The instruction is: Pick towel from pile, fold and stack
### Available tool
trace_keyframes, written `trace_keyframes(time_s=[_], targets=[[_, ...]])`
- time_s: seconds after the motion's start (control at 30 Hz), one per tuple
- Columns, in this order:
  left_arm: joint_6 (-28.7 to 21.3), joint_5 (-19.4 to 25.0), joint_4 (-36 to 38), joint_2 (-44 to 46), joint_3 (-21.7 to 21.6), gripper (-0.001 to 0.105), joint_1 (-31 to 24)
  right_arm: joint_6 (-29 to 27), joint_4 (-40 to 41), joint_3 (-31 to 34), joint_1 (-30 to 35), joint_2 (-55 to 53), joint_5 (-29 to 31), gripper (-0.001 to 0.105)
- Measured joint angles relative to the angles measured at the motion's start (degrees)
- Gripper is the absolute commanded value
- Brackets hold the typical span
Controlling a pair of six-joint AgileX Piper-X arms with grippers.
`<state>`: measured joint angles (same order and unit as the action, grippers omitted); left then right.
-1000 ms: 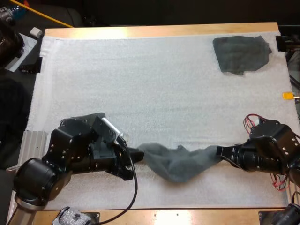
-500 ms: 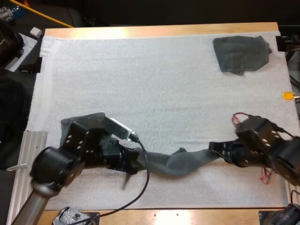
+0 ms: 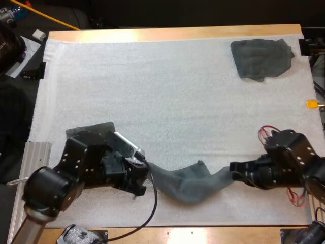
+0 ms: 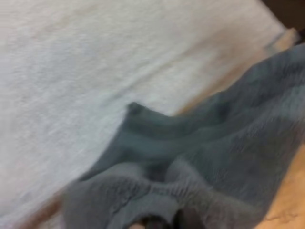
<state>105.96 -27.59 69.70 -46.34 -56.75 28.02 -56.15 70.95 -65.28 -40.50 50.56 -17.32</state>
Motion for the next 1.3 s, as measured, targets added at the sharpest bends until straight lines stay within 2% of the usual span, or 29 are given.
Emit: trace_keyframes(time_s=[0.13, 0.23, 0.27, 0.3, 0.37, 0.47, 0.63, 0.83, 1.1, 1.3], targets=[[-1.7, 5.1, -3.1, -3.6, 3.1, 0.0, 0.0, 0.0, -4.3, 2.3, 0.0, 5.7, 6.6, 0.0], [-1.9, 6.7, -5.5, -5.8, 4.5, 0.0, 0.0, 0.0, -7.3, 3.7, 0.0, 9.0, 10.0, 0.0], [-1.8, 9.0, -9.9, -9.9, 6.6, 0.0, -0.4, -0.1, -11.9, 5.7, 0.0, 13.5, 14.4, 0.0], [-1.8, 9.1, -9.8, -9.8, 6.6, 0.0, -0.6, -0.1, -11.9, 5.7, 0.1, 13.6, 14.4, 0.0], [-1.8, 8.6, -10.1, -9.8, 6.0, 0.0, -1.5, 0.0, -12.2, 5.0, 0.7, 13.5, 14.4, 0.0], [-2.7, 6.4, -13.5, -12.7, 5.1, 0.0, -4.8, 0.0, -16.8, 4.2, 2.8, 16.2, 15.0, 0.0], [-3.1, 1.0, -19.3, -20.7, 5.1, 0.0, -11.0, -0.1, -24.4, 4.2, 8.2, 22.4, 15.1, 0.0], [-2.7, -3.8, -26.0, -27.0, 5.1, 0.0, -15.5, -0.3, -30.6, 4.2, 13.1, 26.2, 14.3, 0.0], [-1.5, -4.1, -34.4, -34.3, 5.1, 0.0, -18.1, -0.4, -38.8, 4.4, 18.0, 31.7, 13.4, 0.0], [-1.0, -4.1, -37.2, -35.9, 5.1, 0.0, -18.2, 0.1, -41.0, 4.4, 18.0, 32.2, 11.6, 0.003]])
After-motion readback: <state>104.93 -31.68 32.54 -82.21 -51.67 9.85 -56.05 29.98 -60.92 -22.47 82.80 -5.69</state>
